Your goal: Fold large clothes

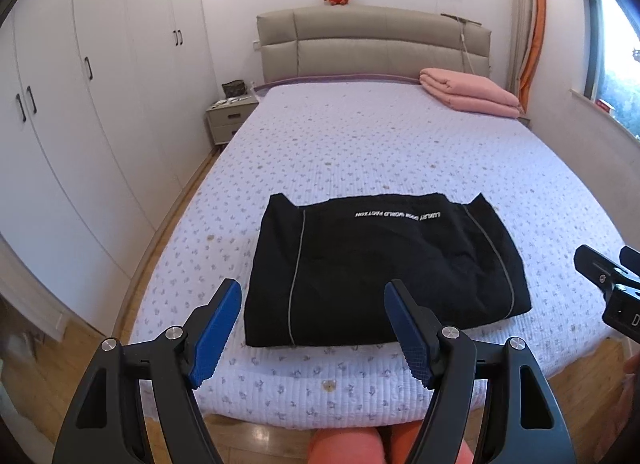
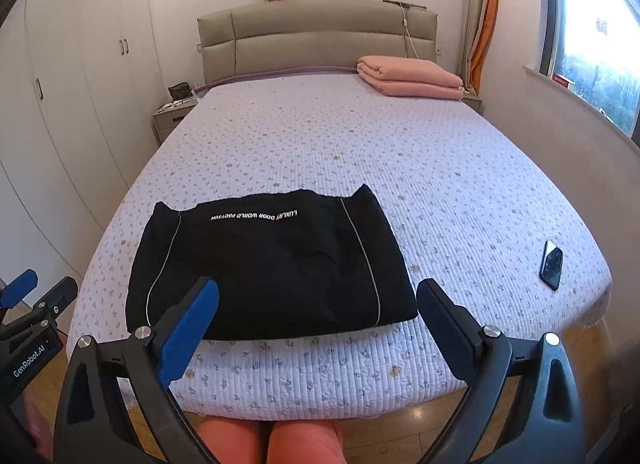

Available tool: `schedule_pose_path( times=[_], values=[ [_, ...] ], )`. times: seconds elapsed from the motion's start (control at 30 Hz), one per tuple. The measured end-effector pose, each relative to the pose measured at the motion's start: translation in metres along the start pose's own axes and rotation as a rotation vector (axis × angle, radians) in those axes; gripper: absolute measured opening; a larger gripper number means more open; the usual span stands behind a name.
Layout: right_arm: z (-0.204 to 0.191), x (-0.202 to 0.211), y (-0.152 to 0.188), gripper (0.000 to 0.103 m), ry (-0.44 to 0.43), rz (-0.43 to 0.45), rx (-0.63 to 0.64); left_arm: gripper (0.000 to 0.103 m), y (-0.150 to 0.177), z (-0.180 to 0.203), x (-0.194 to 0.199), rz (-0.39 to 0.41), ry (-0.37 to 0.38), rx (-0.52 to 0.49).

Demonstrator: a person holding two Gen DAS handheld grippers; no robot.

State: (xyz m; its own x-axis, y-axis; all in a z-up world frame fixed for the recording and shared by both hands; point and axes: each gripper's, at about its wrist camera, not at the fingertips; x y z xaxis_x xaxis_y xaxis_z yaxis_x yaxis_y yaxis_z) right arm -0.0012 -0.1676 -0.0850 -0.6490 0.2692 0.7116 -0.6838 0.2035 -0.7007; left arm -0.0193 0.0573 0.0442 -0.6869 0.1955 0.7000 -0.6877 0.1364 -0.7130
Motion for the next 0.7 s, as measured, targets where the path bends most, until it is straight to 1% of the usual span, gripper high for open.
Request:
schedule_pose_path(
  times=[0.17, 0.4, 0.47, 0.57, 0.67, 0.7],
  values=[
    [-0.001, -0.007, 0.003, 0.100, 0.001, -0.017, -0.005, 0.076, 0.002, -0.002, -0.007, -0.017, -0.021, 0.010],
    [0.001, -0.015, 0.003, 0.100, 0.001, -0.029, 0.000, 0.076, 0.003, -0.007, -0.016, -0.037, -0.012, 0.038],
    [0.000, -0.016, 0.003, 0.100, 0.002, -0.031, 0.003, 0.076, 0.003, -0.009, -0.014, -0.017, -0.008, 0.053],
    [-0.001, -0.018, 0.004, 0.100, 0.004, -0.034, 0.005, 0.076, 0.004, -0.007, -0.013, -0.008, -0.036, 0.031],
    [-0.003, -0.018, 0.005, 0.100, 0.005, -0.038, 0.007, 0.076, 0.005, -0.007, -0.008, 0.029, -0.041, 0.025],
    [-0.003, -0.018, 0.005, 0.100, 0.006, -0.038, 0.009, 0.076, 0.004, -0.007, -0.008, 0.027, -0.041, 0.017]
  ],
)
Point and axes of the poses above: each gripper's, at about its wrist camera, not at the fingertips, and x roughly against the way its jaws point, z to its right, y to its underside, and after that the axes turned 8 degrees about y, right-handed
